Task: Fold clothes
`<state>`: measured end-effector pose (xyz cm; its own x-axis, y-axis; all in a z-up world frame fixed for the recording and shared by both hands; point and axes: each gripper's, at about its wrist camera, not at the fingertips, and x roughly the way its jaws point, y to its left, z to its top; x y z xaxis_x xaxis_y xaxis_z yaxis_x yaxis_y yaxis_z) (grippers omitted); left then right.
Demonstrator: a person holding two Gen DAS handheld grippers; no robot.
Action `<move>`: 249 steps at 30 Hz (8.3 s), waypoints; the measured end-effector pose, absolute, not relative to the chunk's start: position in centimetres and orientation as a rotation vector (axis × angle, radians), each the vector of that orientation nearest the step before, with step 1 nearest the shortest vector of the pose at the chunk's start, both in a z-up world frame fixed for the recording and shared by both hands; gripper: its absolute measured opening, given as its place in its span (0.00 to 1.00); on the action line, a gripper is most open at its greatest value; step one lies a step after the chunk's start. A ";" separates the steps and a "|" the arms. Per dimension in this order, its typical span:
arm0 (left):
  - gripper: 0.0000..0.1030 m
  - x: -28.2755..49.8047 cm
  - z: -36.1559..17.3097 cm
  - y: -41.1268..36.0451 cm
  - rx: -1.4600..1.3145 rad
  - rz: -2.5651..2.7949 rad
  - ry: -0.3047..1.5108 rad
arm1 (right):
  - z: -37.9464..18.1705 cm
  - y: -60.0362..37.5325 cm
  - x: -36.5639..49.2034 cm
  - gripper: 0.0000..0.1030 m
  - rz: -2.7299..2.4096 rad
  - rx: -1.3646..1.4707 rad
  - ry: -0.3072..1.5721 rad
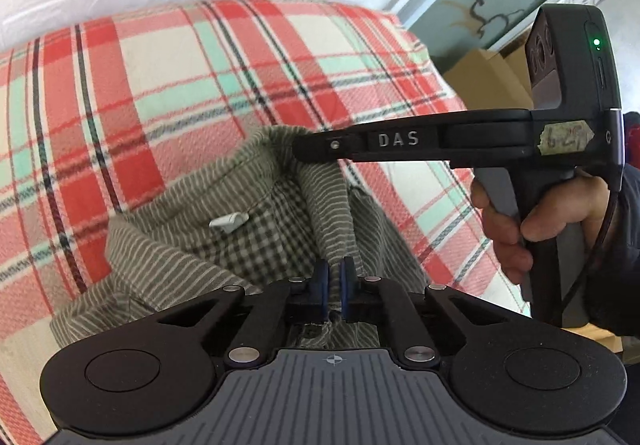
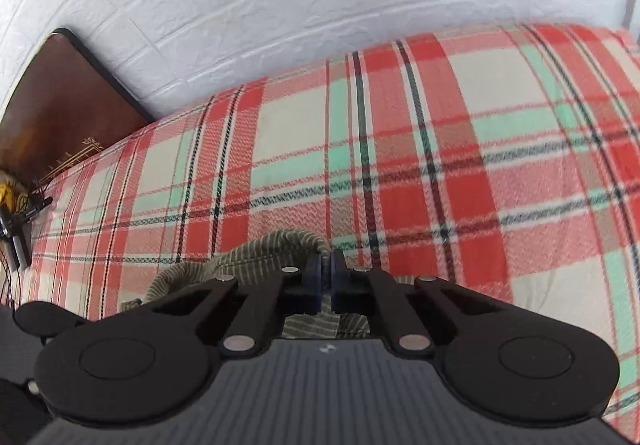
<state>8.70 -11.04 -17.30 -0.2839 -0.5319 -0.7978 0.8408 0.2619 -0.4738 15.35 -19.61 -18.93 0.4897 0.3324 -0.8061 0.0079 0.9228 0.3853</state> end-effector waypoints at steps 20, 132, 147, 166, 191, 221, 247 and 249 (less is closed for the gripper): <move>0.48 14.8 -13.6 -1.5 0.070 -0.997 1.200 | -16.1 -16.1 9.9 0.24 0.464 0.410 0.986; 0.11 18.1 -20.2 -11.5 0.490 -0.828 1.297 | -18.9 -16.9 18.3 0.22 0.412 0.128 1.155; 0.03 17.3 -20.5 -6.8 0.242 -0.621 1.251 | -20.8 -18.2 18.7 0.07 0.319 0.224 1.177; 0.00 17.7 -21.1 -6.6 0.210 -0.611 1.285 | -21.1 -17.8 18.6 0.07 0.318 0.164 1.164; 0.57 19.1 -21.9 -1.2 -0.206 -0.627 1.327 | -21.8 -20.6 18.1 0.37 0.292 0.344 1.153; 0.69 18.0 -18.6 3.8 -0.276 -0.717 1.329 | -19.8 -26.1 13.9 0.51 0.249 0.651 1.096; 0.71 11.0 -22.2 7.6 -0.211 -0.768 1.364 | -24.6 -27.6 4.3 0.66 0.346 0.840 1.202; 0.71 11.1 -22.6 7.1 -0.204 -0.780 1.370 | -25.1 -27.0 4.8 0.68 0.370 0.841 1.211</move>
<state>11.05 7.11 -22.65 -0.0025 -0.6035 -0.7974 0.3778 0.7377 -0.5595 4.83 -27.04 -25.12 0.3409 0.6615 -0.6680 0.1751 0.6534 0.7365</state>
